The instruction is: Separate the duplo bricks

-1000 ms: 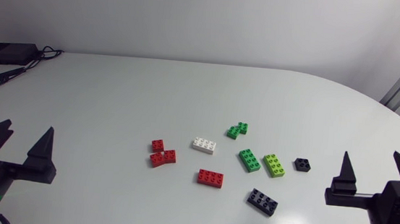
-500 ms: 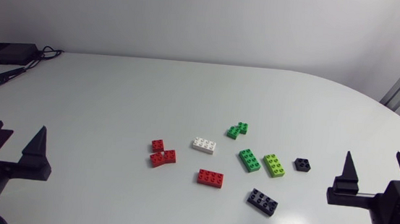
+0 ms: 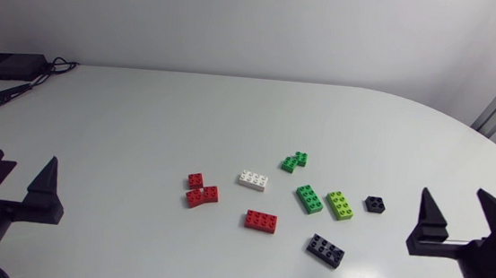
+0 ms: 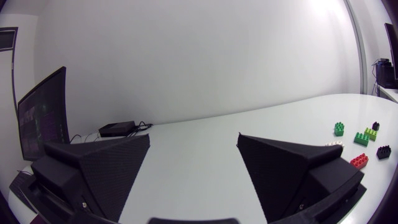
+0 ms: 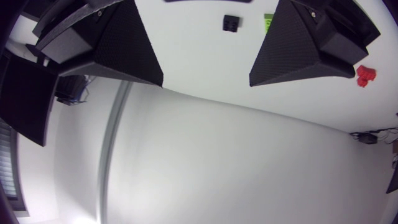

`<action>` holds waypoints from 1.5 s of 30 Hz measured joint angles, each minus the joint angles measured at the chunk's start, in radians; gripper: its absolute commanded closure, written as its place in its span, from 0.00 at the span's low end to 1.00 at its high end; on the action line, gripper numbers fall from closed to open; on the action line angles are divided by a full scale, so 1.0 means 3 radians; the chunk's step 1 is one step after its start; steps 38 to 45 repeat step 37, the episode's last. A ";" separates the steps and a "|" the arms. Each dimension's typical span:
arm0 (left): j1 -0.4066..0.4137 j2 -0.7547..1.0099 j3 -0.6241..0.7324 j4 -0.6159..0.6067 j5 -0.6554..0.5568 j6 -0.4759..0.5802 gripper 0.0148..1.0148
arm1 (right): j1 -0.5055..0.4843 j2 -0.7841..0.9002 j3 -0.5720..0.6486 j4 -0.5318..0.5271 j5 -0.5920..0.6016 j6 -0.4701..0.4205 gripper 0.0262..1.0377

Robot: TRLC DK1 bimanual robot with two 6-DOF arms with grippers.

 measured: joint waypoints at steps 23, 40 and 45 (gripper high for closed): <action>-0.0009 0.0000 0.0000 0.0000 0.0001 -0.0076 0.03 | -0.0256 -0.0001 0.0000 -0.0067 -0.0369 0.0136 0.04; -0.0270 0.0000 0.0000 0.0000 0.0003 -0.0161 0.03 | -0.0256 -0.0001 0.0000 -0.0067 -0.0357 0.0136 0.04; -0.0270 0.0000 0.0000 0.0000 0.0003 -0.0161 0.03 | -0.0256 -0.0001 0.0000 -0.0067 -0.0357 0.0136 0.04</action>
